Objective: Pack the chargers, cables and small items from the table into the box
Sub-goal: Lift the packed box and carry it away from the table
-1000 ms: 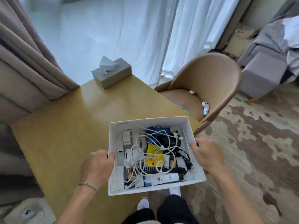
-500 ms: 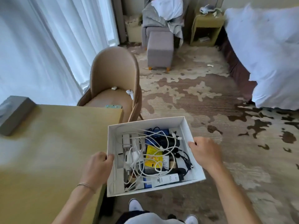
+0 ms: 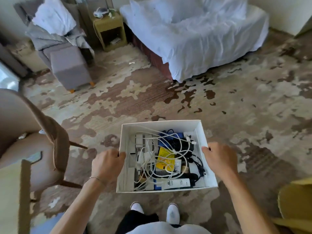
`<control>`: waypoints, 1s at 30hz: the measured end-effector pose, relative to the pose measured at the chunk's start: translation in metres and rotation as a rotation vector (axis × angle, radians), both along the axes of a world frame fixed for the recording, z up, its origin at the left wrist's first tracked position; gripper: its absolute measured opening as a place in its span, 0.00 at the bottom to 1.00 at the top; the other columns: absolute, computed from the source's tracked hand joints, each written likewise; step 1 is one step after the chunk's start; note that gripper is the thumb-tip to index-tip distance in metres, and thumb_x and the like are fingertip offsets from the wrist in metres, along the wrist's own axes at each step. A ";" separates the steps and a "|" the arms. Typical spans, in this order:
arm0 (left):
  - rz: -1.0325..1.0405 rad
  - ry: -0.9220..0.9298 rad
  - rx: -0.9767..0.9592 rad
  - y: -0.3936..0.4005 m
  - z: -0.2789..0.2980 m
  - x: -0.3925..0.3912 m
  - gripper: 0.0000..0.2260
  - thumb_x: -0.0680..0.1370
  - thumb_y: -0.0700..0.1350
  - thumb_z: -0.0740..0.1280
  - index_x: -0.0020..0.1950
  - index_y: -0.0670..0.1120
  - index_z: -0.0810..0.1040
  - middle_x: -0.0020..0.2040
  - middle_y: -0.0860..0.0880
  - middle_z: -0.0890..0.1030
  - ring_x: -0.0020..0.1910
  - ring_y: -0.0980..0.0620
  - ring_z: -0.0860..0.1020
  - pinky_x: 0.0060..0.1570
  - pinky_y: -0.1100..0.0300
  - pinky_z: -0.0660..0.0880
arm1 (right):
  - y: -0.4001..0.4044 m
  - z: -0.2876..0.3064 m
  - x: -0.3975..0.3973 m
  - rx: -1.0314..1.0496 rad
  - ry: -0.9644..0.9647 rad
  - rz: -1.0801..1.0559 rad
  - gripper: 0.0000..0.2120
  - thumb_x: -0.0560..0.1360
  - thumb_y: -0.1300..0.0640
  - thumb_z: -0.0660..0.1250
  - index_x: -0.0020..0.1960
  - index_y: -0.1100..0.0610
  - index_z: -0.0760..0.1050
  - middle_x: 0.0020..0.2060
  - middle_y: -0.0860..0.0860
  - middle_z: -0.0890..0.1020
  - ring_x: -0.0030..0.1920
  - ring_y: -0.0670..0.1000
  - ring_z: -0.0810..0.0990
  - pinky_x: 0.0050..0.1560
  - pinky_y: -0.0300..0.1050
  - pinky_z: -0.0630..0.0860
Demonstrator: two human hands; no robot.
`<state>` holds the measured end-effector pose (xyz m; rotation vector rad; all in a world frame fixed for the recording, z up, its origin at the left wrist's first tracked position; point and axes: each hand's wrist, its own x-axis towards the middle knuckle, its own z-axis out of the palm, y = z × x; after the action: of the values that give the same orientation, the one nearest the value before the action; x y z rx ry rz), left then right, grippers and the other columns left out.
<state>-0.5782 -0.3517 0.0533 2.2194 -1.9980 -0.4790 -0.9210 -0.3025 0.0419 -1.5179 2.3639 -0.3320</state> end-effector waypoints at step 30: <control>-1.087 0.056 0.200 -0.037 -0.048 -0.639 0.19 0.77 0.50 0.63 0.28 0.44 0.72 0.25 0.48 0.73 0.24 0.48 0.72 0.27 0.60 0.67 | 0.248 -0.020 -0.382 0.122 -0.065 -1.207 0.20 0.79 0.50 0.61 0.30 0.55 0.67 0.28 0.51 0.73 0.28 0.50 0.70 0.31 0.43 0.65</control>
<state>-1.2175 -0.3888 0.0051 0.9440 -3.0638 -0.8197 -1.3033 -0.0543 0.0215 0.1324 2.8679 -0.4462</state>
